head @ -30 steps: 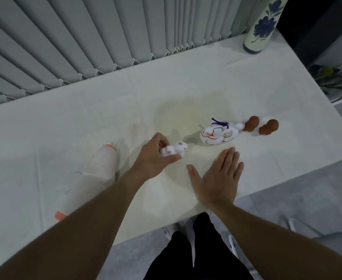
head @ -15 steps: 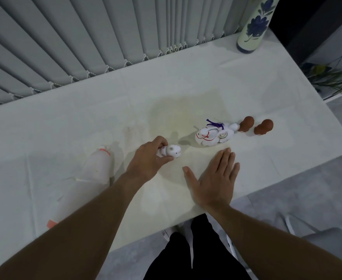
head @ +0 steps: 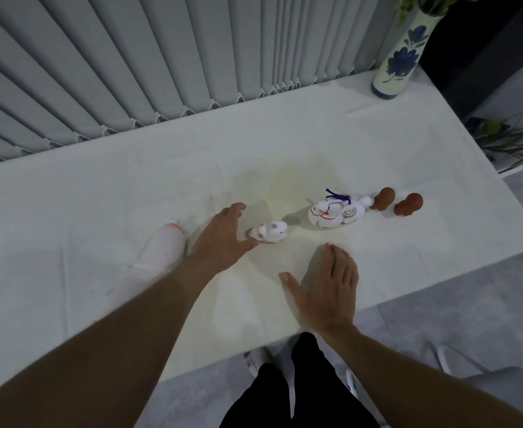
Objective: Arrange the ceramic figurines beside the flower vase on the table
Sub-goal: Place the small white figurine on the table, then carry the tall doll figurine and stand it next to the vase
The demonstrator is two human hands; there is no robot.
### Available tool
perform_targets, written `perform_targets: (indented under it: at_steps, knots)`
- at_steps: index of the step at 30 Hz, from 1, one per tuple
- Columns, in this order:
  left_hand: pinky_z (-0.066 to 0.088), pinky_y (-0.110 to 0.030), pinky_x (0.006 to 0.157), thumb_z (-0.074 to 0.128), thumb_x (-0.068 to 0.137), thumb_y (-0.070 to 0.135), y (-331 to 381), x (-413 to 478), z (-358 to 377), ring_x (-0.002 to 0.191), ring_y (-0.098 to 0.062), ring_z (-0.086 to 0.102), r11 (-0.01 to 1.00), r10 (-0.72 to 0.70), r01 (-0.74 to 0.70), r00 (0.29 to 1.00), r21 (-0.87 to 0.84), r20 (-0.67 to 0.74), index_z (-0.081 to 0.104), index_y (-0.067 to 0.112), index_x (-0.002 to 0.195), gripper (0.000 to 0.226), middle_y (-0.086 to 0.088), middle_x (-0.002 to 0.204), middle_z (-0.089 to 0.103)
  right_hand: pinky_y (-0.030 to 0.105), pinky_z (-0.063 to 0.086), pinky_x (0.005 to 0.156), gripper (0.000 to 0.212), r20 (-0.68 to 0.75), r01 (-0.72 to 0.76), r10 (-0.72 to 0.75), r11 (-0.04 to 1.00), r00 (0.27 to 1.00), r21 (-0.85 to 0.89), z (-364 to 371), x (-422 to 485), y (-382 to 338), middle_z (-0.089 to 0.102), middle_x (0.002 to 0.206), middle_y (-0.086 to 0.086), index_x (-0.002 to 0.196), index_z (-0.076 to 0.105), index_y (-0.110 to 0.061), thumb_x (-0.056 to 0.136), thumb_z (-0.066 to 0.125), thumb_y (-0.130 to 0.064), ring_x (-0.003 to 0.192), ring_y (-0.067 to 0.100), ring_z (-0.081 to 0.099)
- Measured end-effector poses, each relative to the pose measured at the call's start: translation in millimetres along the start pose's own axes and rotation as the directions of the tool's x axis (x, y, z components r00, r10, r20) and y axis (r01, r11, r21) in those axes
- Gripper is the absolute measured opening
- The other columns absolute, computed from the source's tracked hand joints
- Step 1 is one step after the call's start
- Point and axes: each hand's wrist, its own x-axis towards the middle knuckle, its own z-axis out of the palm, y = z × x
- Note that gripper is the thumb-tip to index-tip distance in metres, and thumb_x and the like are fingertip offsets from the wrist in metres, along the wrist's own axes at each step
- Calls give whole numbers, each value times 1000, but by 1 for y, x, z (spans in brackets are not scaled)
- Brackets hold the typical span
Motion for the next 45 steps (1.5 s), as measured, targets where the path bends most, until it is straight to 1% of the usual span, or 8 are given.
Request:
perform_targets:
  at_steps: [4, 9, 14, 19, 24, 30, 40, 45]
  knots:
    - [40, -44, 108, 73, 80, 48, -14, -17, -27, 131, -30, 47, 972, -65, 100, 985, 214, -162, 40, 16, 143, 78, -9, 141, 52, 46, 38, 113, 81, -22, 306, -305, 952, 952, 31, 9, -12, -8, 54, 143, 13, 140, 52, -7, 87, 62, -68, 135, 34, 48]
    - [35, -46, 108, 74, 69, 64, -39, -42, -49, 130, -35, 43, 888, -236, 303, 946, 347, -221, 36, 12, 140, 96, -13, 141, 44, 49, 39, 115, 64, 38, 668, -674, 737, 738, 98, 17, -7, -23, 49, 155, 7, 144, 55, -15, 96, 60, -56, 143, 32, 45]
    - [38, -51, 100, 79, 64, 60, -62, -62, -48, 124, -40, 48, 834, -427, 470, 882, 289, -200, 25, 16, 141, 104, -14, 134, 45, 46, 18, 128, 73, 188, 723, -714, 690, 674, 32, 19, -1, -30, 22, 170, 2, 159, 33, -22, 100, 43, -64, 158, 25, 17]
    - [42, -45, 92, 80, 67, 49, -64, -66, -47, 119, -40, 53, 857, -437, 480, 871, 190, -226, 30, 20, 136, 90, -12, 128, 53, 47, 16, 128, 75, 231, 717, -700, 696, 675, 14, 17, -1, -31, 17, 172, 1, 161, 29, -24, 100, 41, -65, 159, 24, 11]
    - [43, -41, 86, 80, 66, 43, -46, -60, -64, 115, -38, 57, 912, -404, 398, 836, -97, -373, 33, 21, 136, 87, -8, 129, 56, 46, 17, 128, 75, 260, 693, -673, 720, 692, 19, 16, -1, -32, 15, 172, -3, 161, 27, -27, 99, 40, -67, 160, 21, 8]
    - [48, -32, 88, 85, 69, 32, -28, -50, -85, 108, -21, 55, 900, -248, -9, 812, -436, -528, 35, 26, 135, 84, 6, 124, 55, 45, 16, 128, 75, 264, 683, -666, 729, 697, 34, 15, 0, -33, 15, 172, -5, 161, 28, -28, 99, 42, -67, 160, 19, 8]
    - [49, -8, 78, 87, 72, 20, -36, -50, -72, 97, 13, 56, 843, -218, -165, 764, -512, -607, 32, 21, 130, 80, 23, 113, 49, 43, 15, 128, 75, 270, 672, -658, 739, 703, 51, 14, 1, -34, 18, 171, -6, 160, 30, -29, 98, 40, -70, 159, 18, 10]
    - [49, -10, 80, 86, 63, 39, -44, -58, -61, 107, -4, 55, 829, -271, -159, 724, -536, -635, 34, 17, 132, 89, 4, 122, 49, 44, 18, 127, 75, 248, 677, -666, 734, 703, 55, 13, 1, -34, 22, 170, -4, 159, 33, -27, 97, 43, -68, 159, 19, 14]
